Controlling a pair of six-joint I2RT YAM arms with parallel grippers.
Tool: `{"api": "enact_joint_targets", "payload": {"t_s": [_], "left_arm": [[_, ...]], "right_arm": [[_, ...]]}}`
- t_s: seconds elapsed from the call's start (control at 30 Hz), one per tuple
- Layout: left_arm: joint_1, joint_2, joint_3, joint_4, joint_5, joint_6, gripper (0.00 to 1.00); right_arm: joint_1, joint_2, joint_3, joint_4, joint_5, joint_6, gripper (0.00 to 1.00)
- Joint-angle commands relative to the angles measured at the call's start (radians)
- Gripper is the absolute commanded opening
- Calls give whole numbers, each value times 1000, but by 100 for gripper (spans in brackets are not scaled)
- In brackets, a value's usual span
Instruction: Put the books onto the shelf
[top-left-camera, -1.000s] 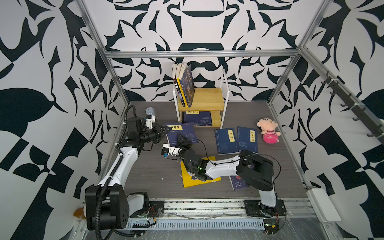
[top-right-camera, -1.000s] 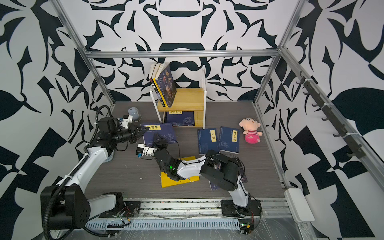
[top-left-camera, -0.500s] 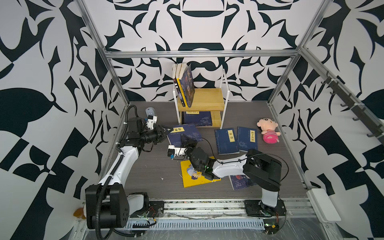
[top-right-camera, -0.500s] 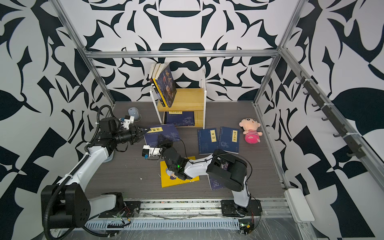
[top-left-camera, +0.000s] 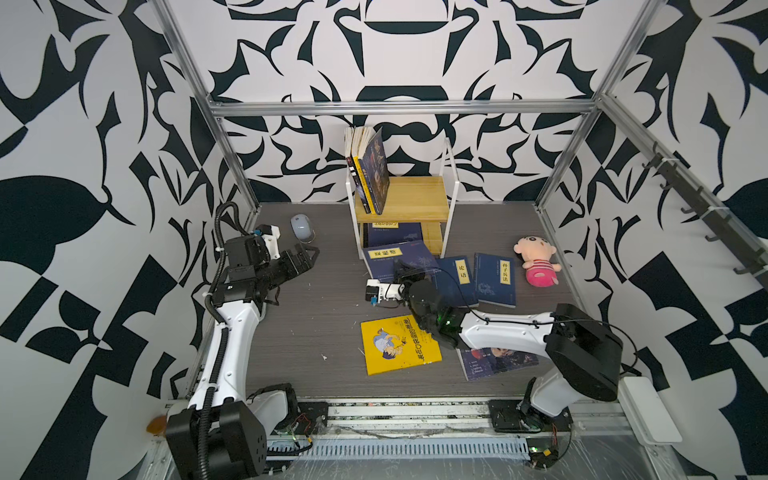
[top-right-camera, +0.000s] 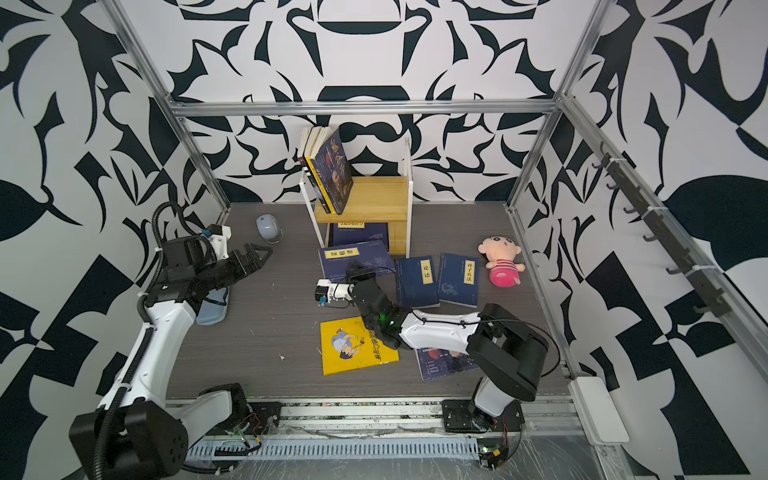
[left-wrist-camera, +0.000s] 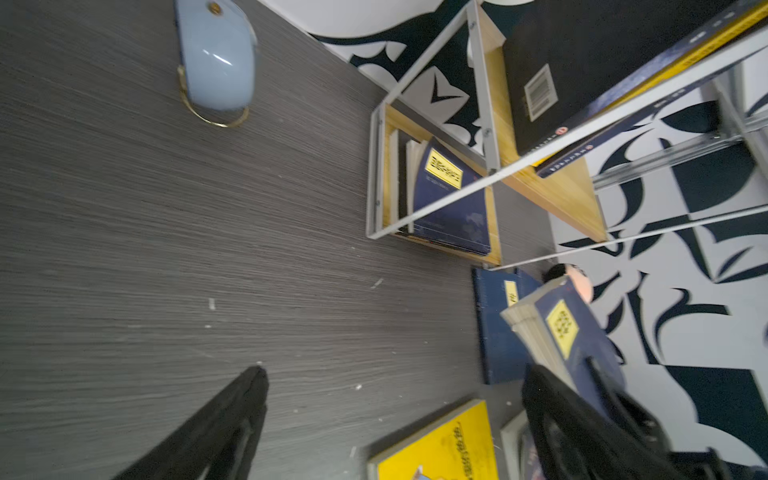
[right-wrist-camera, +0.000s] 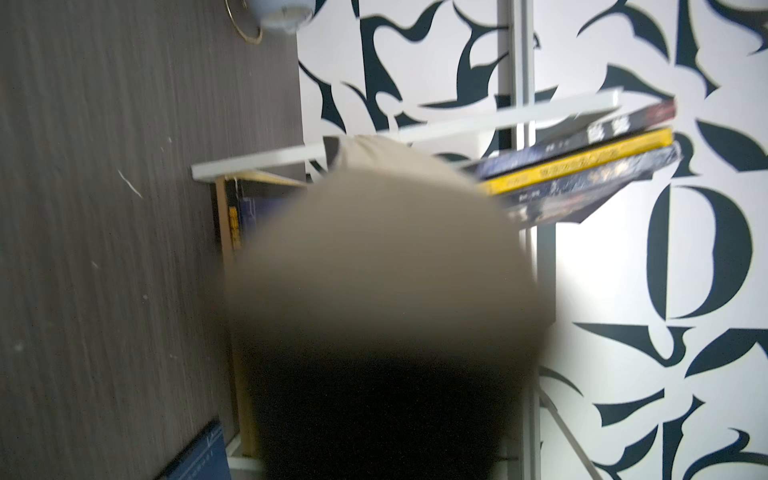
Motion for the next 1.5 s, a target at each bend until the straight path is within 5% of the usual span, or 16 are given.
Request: {"api": "enact_joint_targets", "payload": {"t_s": [0.0,0.53,0.97,1.3,1.47], "left_arm": [[37,-28,19,-54,-72,94,100],[70,-67,-19,-24,-32,77,100],[75,-63,-26,-14,-22,67,100],[78,-62,-29,-10,-21,63,100],[78,-69,-33,-7,-21,63,100]], "right_arm": [[-54,7,76,-43,-7,13,0],[-173,385,428,-7,-23,-24,0],[-225,491,649,-562,-177,168,0],[-255,534,777,-747,-291,160,0],[-258,572,853,-825,-320,157,20]]}}
